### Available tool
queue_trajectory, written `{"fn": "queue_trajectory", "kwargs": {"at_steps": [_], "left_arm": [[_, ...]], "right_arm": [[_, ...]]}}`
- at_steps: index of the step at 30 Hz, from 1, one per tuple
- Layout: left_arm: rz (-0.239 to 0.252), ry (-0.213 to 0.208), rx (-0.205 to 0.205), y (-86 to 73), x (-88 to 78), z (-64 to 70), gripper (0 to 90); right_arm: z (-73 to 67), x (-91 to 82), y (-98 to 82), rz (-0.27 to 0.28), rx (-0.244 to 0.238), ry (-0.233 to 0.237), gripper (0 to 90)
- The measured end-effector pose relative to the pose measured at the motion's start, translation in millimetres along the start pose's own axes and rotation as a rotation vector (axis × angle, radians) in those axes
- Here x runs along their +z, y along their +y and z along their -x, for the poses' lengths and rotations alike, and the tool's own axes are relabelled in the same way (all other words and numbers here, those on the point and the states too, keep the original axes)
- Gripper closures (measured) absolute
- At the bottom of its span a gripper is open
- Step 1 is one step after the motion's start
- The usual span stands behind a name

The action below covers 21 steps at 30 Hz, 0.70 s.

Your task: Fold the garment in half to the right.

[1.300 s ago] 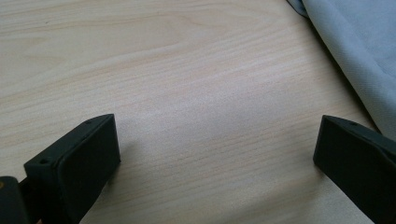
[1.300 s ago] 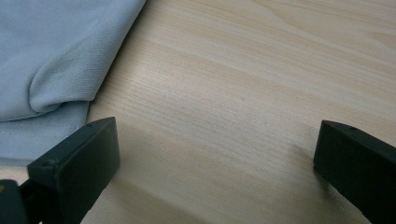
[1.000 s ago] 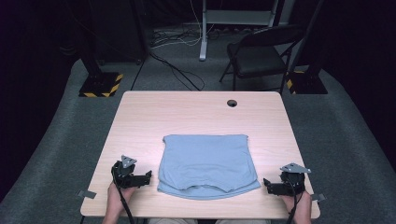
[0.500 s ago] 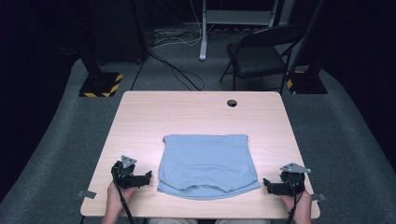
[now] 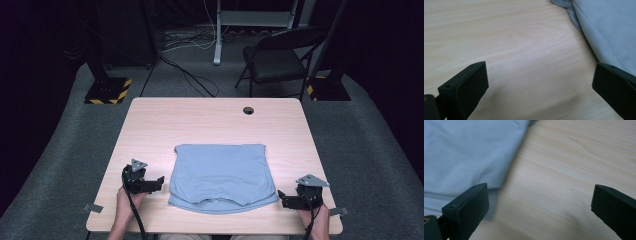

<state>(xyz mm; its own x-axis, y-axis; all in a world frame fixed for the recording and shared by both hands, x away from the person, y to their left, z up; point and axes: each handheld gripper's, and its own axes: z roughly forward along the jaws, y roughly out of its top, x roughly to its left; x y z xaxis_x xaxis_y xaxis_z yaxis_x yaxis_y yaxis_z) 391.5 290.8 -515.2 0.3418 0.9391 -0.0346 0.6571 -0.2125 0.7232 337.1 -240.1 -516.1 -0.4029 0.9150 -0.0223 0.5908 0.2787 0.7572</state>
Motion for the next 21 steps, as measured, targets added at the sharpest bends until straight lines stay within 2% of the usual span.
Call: {"fn": "queue_trajectory", "kwargs": {"at_steps": [2,8,13,18,21], "left_arm": [[0.007,0.003,0.018,6.6,3.3,4.8,0.2],[-0.023,-0.012,0.086,19.4,17.0,22.4,0.2],[-0.071,0.019,0.153,26.2,29.5,33.4,0.2],[-0.086,0.026,0.18,29.2,33.2,37.9,0.3],[-0.086,0.028,0.187,29.8,34.0,40.7,0.3]], "right_arm": [[-10.7,1.1,4.6,0.003,-0.024,0.017,0.6],[-39.9,10.1,18.3,-0.004,-0.104,0.058,0.6],[-58.7,22.1,27.0,-0.035,-0.171,0.059,0.9],[-64.6,28.9,26.4,-0.079,-0.216,0.028,2.0],[-63.0,28.6,24.5,-0.083,-0.209,0.031,2.1]]}}
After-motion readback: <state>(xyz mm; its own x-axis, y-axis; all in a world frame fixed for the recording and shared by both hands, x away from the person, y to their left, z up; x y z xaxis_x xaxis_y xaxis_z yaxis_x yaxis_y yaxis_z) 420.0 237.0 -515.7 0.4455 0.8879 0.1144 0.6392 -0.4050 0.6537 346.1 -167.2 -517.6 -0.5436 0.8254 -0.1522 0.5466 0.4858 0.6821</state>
